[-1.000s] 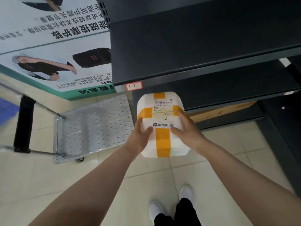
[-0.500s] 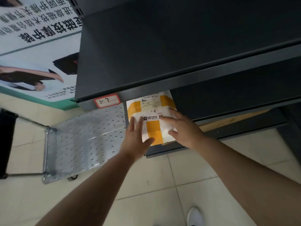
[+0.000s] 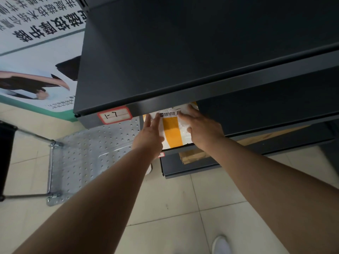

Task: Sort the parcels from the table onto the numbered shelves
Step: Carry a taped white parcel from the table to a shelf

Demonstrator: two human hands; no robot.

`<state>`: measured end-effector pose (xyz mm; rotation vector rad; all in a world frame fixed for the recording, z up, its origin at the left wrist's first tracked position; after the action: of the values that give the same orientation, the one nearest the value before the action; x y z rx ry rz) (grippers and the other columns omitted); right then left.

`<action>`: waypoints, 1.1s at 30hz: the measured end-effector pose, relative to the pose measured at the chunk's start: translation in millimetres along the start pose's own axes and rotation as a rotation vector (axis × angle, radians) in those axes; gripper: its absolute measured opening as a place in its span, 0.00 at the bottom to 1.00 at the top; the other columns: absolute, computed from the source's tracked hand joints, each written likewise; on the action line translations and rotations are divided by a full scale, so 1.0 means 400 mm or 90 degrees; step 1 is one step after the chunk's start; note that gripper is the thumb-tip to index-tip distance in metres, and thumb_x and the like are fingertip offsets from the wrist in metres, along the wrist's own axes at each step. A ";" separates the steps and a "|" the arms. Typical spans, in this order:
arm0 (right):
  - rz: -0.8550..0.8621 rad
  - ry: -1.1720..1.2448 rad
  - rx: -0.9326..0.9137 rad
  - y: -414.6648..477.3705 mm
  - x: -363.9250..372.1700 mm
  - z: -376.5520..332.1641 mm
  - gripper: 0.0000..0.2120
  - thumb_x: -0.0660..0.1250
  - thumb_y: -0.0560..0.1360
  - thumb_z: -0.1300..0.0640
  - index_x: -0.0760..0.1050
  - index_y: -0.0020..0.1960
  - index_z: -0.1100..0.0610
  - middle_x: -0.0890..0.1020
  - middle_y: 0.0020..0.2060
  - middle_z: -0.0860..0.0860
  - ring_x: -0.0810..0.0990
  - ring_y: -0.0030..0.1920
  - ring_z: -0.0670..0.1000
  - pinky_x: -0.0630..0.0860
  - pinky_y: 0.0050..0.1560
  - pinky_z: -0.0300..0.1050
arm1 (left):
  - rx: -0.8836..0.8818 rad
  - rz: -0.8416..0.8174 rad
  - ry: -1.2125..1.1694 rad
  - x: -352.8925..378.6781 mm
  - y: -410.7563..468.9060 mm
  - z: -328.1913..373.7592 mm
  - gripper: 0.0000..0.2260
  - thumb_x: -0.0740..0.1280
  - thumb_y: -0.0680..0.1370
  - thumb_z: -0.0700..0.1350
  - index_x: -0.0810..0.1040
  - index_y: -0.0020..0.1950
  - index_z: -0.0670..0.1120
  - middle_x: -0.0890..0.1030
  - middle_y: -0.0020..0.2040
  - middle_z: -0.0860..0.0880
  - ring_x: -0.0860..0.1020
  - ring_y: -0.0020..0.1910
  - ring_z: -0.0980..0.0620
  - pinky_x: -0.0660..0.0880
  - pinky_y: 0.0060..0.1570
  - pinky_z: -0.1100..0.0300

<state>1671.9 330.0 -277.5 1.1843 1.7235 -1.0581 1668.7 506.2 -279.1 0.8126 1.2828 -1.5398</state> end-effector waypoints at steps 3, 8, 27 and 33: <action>-0.006 -0.013 0.010 -0.006 0.006 -0.009 0.33 0.60 0.80 0.60 0.48 0.77 0.42 0.45 0.77 0.45 0.68 0.68 0.53 0.75 0.53 0.52 | -0.006 0.011 -0.008 0.001 0.000 0.003 0.40 0.66 0.79 0.41 0.41 0.79 0.59 0.39 0.80 0.50 0.68 0.71 0.41 0.70 0.44 0.61; 0.008 -0.055 0.016 -0.057 0.002 0.005 0.33 0.57 0.81 0.51 0.40 0.78 0.47 0.43 0.78 0.49 0.51 0.77 0.56 0.60 0.71 0.56 | -0.033 0.049 -0.051 0.000 -0.057 0.009 0.42 0.68 0.78 0.44 0.39 0.79 0.57 0.41 0.80 0.50 0.65 0.73 0.40 0.78 0.54 0.52; -0.133 -0.069 0.150 -0.598 -0.221 -0.065 0.19 0.53 0.82 0.48 0.65 0.70 0.53 0.70 0.68 0.52 0.67 0.67 0.55 0.65 0.64 0.51 | 0.261 -0.198 0.260 -0.178 -0.499 0.205 0.22 0.62 0.80 0.51 0.65 0.73 0.47 0.73 0.67 0.43 0.69 0.67 0.43 0.70 0.63 0.46; -0.104 -0.047 0.304 -0.913 -0.262 -0.091 0.20 0.52 0.82 0.49 0.63 0.72 0.54 0.68 0.69 0.54 0.67 0.67 0.56 0.64 0.65 0.52 | 0.398 -0.224 0.257 -0.212 -0.697 0.307 0.21 0.60 0.81 0.50 0.65 0.73 0.47 0.73 0.67 0.44 0.70 0.64 0.44 0.72 0.61 0.48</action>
<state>1345.9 251.1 -94.9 1.2815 1.5754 -1.6569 1444.9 410.5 -77.0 1.4039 1.2782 -2.1931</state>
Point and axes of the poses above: each hand's wrist, its own y-axis towards the middle knuckle, its own x-axis out of the palm, z = x × y, the point moved 1 cm from there along y, towards the middle knuckle
